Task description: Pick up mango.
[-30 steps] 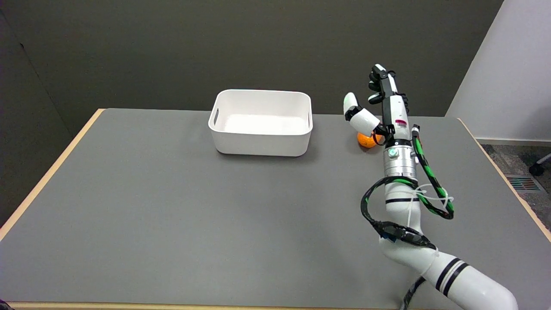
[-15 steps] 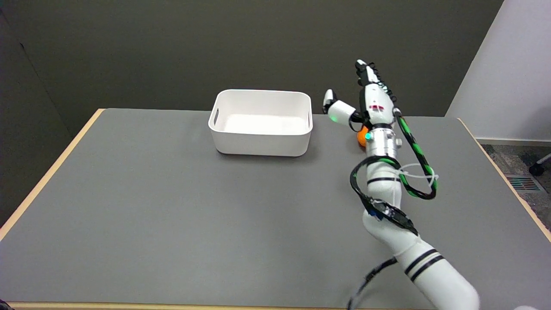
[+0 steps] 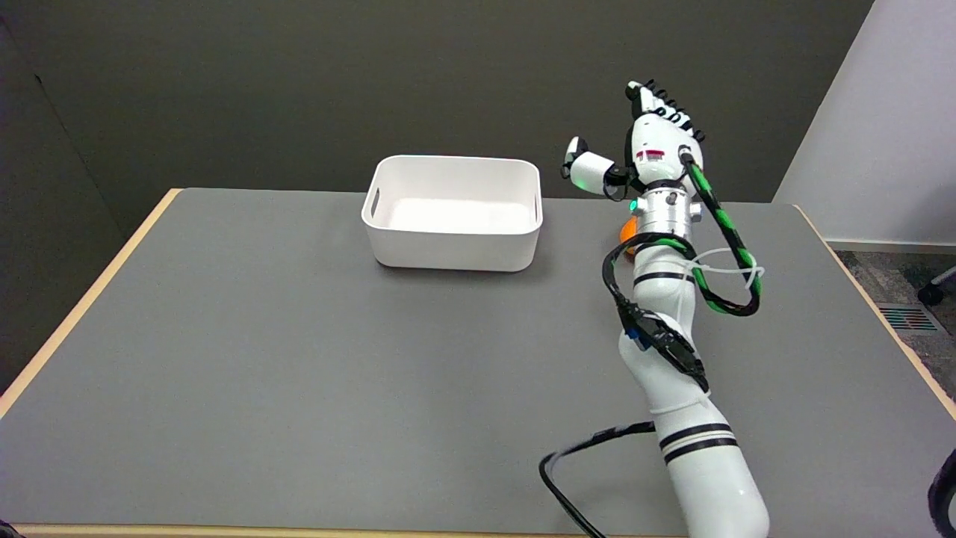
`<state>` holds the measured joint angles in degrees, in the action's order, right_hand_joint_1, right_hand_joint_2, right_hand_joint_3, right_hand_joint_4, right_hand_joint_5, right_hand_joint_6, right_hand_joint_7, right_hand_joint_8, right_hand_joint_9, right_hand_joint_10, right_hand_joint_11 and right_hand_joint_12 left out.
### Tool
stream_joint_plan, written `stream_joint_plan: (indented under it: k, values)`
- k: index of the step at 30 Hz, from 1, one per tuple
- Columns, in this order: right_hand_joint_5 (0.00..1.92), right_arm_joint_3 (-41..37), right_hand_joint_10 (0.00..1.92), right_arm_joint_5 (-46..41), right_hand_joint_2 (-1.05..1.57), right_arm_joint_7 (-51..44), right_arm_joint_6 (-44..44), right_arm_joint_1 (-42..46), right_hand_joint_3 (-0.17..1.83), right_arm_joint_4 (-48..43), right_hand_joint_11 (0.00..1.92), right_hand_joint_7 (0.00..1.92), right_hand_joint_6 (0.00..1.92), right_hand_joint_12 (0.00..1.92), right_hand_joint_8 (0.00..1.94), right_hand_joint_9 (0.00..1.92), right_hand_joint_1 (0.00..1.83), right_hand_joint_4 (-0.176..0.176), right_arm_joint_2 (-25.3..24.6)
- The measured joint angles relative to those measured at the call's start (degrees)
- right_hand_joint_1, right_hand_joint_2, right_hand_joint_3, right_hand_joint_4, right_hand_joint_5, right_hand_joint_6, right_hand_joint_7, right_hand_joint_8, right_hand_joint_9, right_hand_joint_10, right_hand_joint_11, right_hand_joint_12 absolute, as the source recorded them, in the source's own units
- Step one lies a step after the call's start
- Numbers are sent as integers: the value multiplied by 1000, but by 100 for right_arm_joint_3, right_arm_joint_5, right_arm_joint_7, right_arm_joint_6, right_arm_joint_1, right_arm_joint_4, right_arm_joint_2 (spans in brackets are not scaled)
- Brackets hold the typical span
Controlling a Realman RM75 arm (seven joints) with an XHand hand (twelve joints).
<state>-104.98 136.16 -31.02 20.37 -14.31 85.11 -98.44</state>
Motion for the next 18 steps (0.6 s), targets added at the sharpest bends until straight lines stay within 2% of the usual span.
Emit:
stream_joint_plan:
  k: [9,18]
  values:
    - [166,-1125,802,667,636,-732,-625,-239,956,218,200,266,414,1394,431,249,541,-32,-715]
    - [99,-2376,827,992,702,-1246,-852,-933,831,21,190,182,352,1421,386,153,487,-112,-1200]
